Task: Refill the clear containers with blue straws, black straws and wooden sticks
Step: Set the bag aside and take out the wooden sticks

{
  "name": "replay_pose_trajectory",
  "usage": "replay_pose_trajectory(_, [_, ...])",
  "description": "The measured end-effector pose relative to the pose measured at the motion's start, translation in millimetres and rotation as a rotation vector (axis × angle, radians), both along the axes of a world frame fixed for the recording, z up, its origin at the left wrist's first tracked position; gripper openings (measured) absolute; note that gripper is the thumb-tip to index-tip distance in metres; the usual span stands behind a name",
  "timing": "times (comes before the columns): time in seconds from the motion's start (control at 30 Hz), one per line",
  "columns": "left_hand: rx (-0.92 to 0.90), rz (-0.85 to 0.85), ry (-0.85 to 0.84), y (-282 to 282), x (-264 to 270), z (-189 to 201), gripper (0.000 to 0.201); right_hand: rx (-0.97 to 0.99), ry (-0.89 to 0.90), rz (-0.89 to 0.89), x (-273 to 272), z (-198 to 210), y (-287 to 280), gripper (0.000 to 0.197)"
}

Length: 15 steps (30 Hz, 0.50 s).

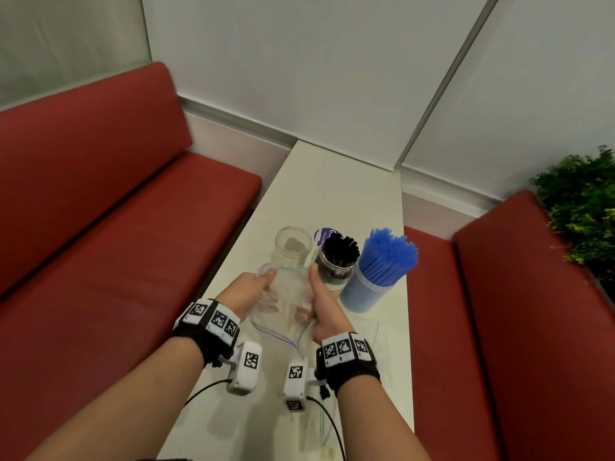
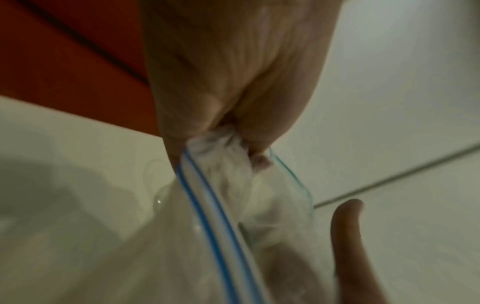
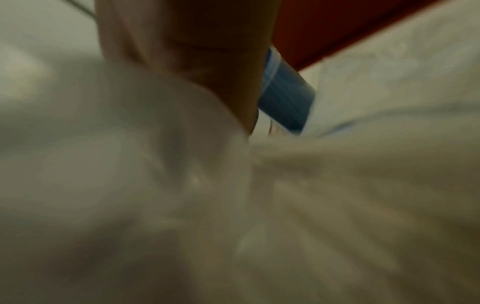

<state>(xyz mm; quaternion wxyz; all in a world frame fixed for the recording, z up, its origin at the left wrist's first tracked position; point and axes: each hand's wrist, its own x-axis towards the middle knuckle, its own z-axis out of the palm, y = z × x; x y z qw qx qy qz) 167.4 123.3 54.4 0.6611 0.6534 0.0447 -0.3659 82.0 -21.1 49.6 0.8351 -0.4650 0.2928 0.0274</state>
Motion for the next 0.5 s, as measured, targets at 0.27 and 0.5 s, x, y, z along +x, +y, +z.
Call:
replay_pose_trajectory(0.27, [-0.092, 0.097, 0.276, 0.1, -1.7, 5.8, 0.038, -0.399, 0.052, 0.172, -6.4, -6.4, 6.0, 0.018])
replay_pose_trajectory(0.5, [-0.312, -0.590, -0.117, 10.2, -11.0, 8.6, 0.051, -0.079, -0.003, -0.139, -6.0, -3.3, 5.9, 0.027])
